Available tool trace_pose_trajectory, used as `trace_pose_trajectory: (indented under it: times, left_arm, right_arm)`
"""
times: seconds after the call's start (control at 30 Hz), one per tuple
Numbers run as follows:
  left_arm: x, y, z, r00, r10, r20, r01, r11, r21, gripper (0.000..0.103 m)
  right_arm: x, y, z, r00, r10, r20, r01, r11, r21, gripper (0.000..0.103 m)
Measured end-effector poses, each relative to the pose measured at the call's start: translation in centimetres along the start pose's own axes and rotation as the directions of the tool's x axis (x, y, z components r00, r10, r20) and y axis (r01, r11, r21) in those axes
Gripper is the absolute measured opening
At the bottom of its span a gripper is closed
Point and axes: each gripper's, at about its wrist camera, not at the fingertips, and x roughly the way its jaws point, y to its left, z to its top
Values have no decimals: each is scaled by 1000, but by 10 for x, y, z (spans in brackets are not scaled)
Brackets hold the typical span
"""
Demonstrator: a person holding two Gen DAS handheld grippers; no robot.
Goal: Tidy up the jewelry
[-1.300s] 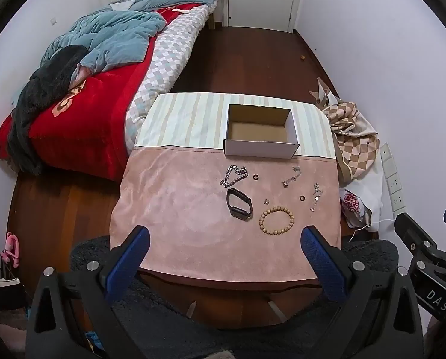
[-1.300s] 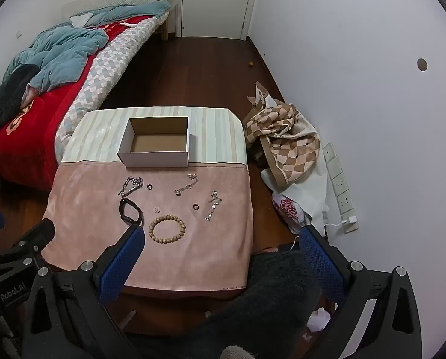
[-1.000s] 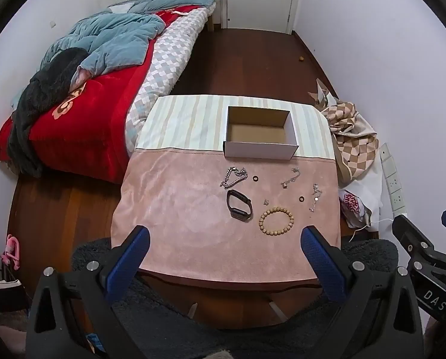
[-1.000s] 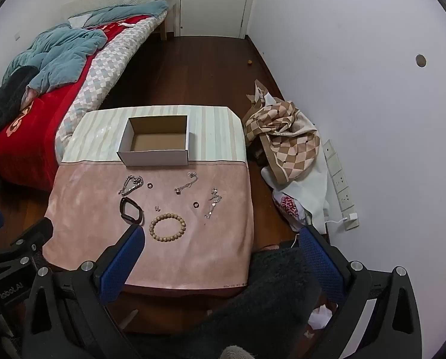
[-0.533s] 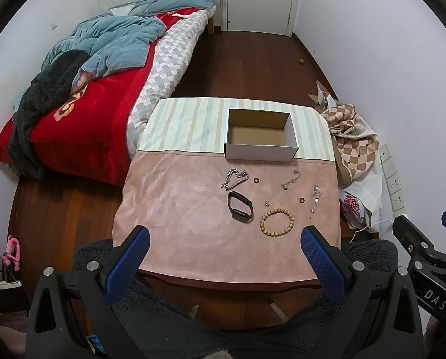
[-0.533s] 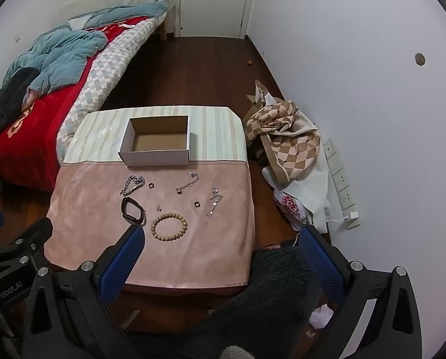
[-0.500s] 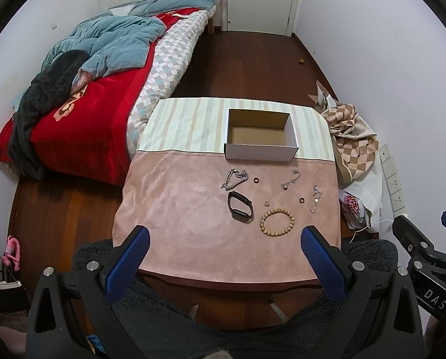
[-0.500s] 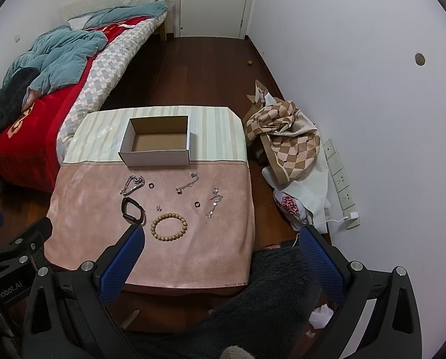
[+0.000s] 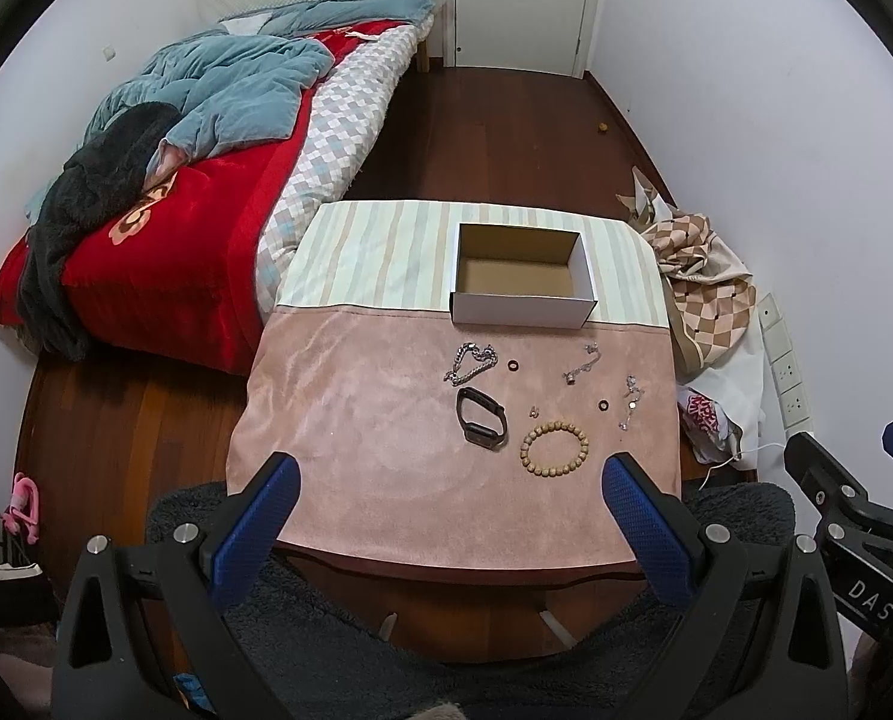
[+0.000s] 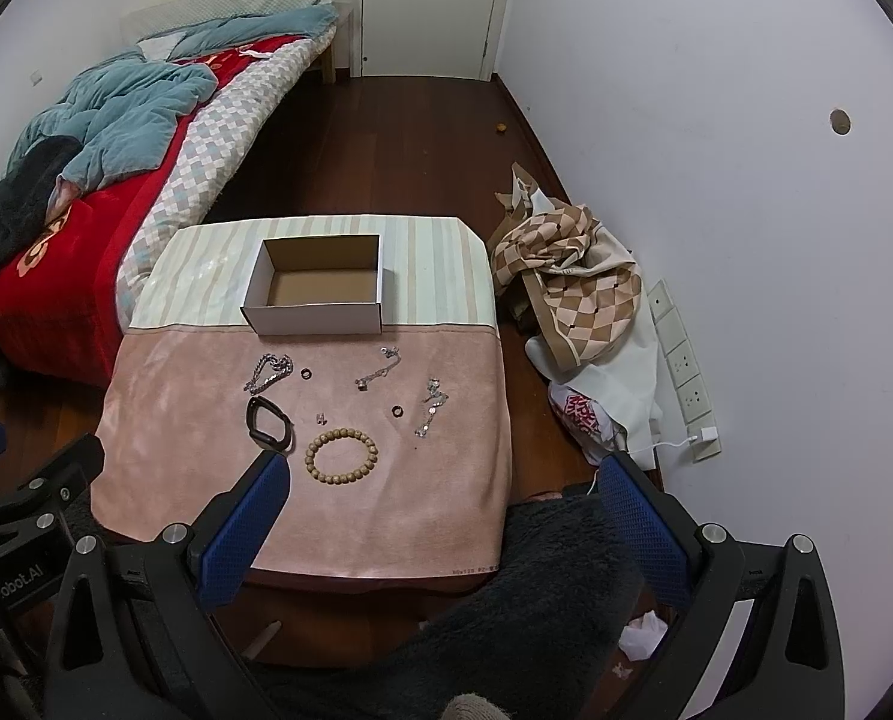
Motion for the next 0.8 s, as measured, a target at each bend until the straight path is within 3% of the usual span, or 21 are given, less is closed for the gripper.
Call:
trace_pose_trajectory:
  times: [0.8]
  left_arm:
    - [-4,-2,0,1000,2,6,-2,1000,3,103]
  right_arm:
    - [-6,-7,0,1000,-7,21,7,1000,9,103]
